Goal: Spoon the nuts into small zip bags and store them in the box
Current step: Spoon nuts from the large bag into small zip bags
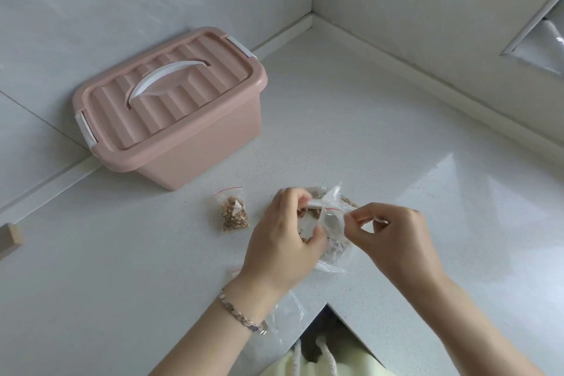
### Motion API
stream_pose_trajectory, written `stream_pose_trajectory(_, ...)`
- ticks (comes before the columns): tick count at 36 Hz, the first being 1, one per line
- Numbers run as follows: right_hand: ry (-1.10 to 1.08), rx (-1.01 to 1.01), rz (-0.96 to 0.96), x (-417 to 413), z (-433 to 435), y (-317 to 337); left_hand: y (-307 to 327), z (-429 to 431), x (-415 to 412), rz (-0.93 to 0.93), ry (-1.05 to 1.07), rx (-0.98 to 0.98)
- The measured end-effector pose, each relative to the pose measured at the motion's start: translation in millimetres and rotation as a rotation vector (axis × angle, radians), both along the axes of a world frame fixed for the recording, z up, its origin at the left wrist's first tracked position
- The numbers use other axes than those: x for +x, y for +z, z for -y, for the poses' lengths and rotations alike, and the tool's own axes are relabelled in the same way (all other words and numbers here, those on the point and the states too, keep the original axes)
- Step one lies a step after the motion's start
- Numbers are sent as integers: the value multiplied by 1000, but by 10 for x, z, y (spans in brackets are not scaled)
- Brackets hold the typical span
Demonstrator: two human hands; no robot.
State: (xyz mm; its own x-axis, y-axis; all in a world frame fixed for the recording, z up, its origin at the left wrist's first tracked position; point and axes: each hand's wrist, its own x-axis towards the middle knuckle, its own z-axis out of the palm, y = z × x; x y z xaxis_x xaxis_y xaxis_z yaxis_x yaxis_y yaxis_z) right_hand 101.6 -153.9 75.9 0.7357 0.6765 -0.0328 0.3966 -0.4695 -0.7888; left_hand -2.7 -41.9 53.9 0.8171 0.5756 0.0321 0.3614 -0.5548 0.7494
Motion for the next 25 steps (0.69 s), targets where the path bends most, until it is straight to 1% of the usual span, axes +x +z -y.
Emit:
stream_pose_trajectory(3, 57, -1, -84, 24, 11, 72, -46, -50, -8, 113, -250, -67)
stream_pose_trajectory(5, 58, 20, -114, 19, 0, 90, -93, -61, 19, 120, -320, -29)
stream_pose_trajectory(8, 77, 37, -187, 5, -9, 107, -163, -16, 83, 162, -293, 86)
stream_pose_trajectory(10, 76, 48, -279, 4, -6, 116, -201, 31, 113, 210, -221, 118)
stream_pose_trajectory(12, 51, 56, -311, 8, 0, 100, -213, 66, 133, 247, -163, 132)
stream_pose_trajectory(16, -24, 34, -209, 15, 11, 18, -241, 100, 139, 317, -116, 243)
stream_pose_trajectory(20, 5, -28, -71, 29, 14, -21, -254, 109, 135, 313, -70, 331)
stream_pose_trajectory(23, -17, -20, 55, 50, 28, -43, -252, 71, 97, 257, -8, 264)
stream_pose_trajectory(25, -21, -19, 92, 73, 68, -21, -295, 34, 32, 184, 28, 206)
